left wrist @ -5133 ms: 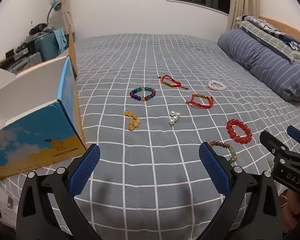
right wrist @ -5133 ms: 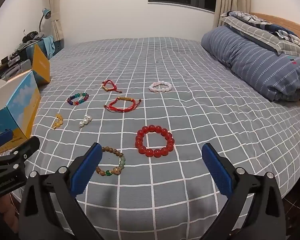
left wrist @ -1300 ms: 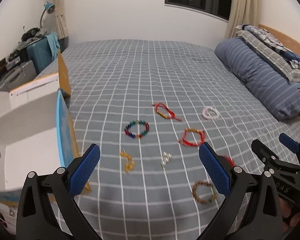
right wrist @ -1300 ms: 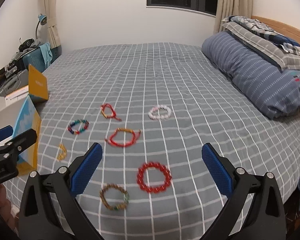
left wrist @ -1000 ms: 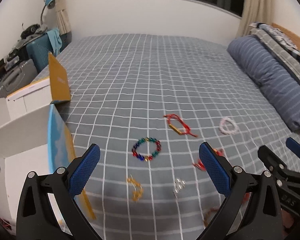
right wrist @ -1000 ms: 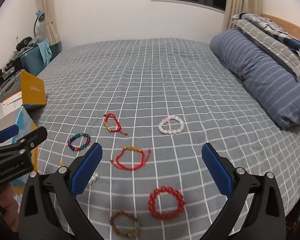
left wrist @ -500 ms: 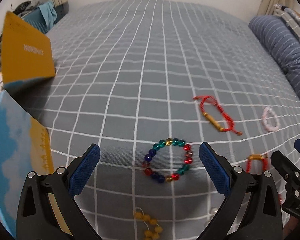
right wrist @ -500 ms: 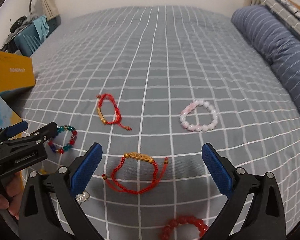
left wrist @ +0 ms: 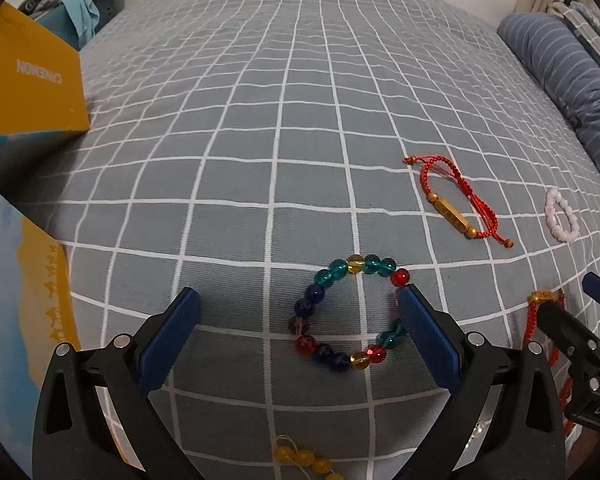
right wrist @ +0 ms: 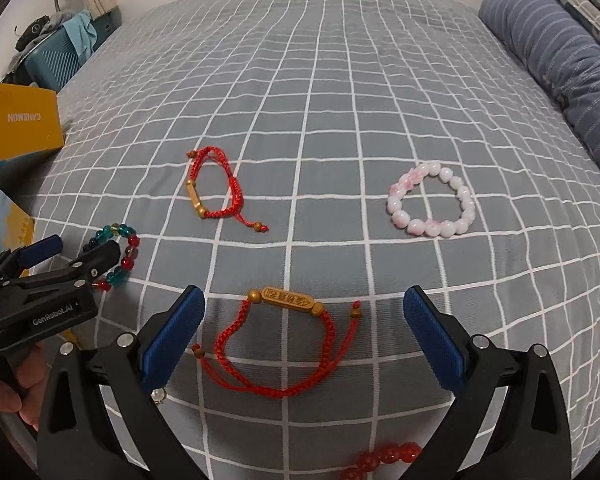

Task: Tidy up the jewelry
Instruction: 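Grasp the multicolour bead bracelet with the left tool while the right tool grasps the red cord bracelet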

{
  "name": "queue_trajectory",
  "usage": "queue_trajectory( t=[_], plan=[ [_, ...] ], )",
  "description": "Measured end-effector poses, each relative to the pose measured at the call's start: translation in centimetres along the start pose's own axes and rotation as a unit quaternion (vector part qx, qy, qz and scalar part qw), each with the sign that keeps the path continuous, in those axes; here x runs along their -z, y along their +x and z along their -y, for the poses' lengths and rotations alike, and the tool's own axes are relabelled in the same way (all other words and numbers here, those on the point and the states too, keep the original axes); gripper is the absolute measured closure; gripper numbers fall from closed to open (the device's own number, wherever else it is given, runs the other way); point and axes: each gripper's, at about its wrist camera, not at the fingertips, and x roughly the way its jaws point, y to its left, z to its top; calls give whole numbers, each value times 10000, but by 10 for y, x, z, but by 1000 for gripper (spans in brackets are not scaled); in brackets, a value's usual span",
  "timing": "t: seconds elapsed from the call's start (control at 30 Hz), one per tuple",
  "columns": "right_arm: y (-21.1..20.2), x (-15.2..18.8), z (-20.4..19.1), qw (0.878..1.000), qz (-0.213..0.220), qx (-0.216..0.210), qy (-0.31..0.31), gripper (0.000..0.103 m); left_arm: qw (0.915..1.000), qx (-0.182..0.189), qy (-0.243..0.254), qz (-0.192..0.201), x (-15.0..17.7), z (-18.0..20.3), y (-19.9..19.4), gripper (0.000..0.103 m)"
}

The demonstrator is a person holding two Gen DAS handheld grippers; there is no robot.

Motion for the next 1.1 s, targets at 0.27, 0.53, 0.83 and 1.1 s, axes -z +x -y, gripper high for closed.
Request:
queue_trajectory(
  t=[0.27, 0.53, 0.83, 1.1],
  plan=[
    [10, 3, -3, 9999, -157, -56, 6, 14, 9997, 20, 256, 5, 4, 17, 7, 6],
    [13, 5, -2, 9997, -237, -57, 11, 34, 9995, -68, 297, -2, 6, 21, 9, 10],
    [10, 4, 1, 9996, -256, -115, 47, 58, 9993, 39, 365, 36, 8, 26, 2, 37],
    [8, 4, -3, 9997, -251, -61, 38, 64, 9995, 71, 302, 42, 8, 24, -1, 47]
  ],
)
